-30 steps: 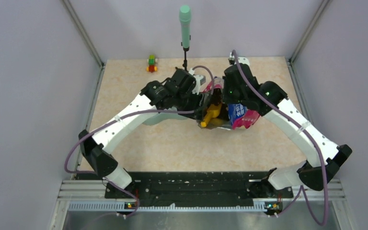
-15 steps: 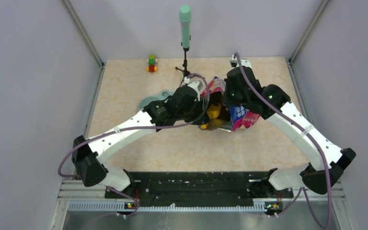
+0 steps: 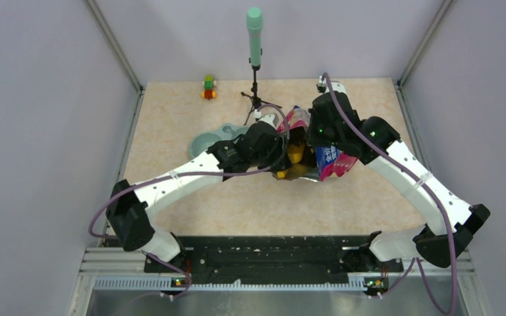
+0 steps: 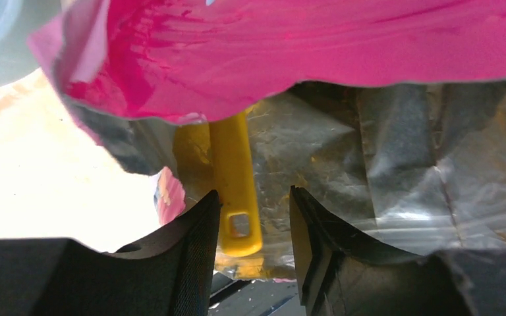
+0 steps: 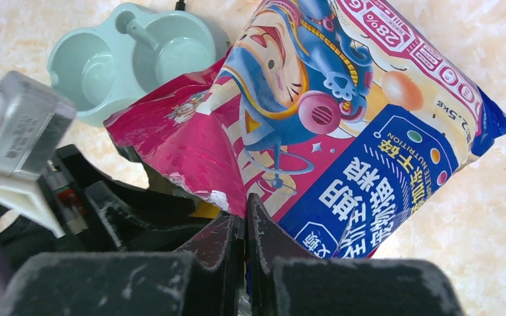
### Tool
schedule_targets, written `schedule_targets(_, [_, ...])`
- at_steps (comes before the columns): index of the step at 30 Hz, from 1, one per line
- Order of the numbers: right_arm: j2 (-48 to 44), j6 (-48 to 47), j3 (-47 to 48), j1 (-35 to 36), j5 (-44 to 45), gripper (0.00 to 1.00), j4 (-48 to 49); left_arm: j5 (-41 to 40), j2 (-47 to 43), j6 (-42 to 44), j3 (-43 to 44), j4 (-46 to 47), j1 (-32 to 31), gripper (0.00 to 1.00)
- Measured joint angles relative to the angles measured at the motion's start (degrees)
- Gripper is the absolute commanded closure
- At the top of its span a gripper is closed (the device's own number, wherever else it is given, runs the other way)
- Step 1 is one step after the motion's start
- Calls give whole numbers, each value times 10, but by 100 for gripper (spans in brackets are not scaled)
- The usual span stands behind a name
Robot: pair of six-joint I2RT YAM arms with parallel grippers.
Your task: Serve the pet food
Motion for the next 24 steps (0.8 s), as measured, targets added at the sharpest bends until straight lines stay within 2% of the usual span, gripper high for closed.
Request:
schedule_targets(8, [0, 2, 0, 0, -7, 100, 0, 0, 32, -12, -12, 3, -7, 48])
schedule_targets(15, [0, 5, 0, 3, -13, 100, 0, -6, 32, -16, -31, 24, -12, 48])
schedule_targets(24, [0, 4, 2, 3, -17, 100, -1, -66, 32, 12, -50, 40, -46, 46])
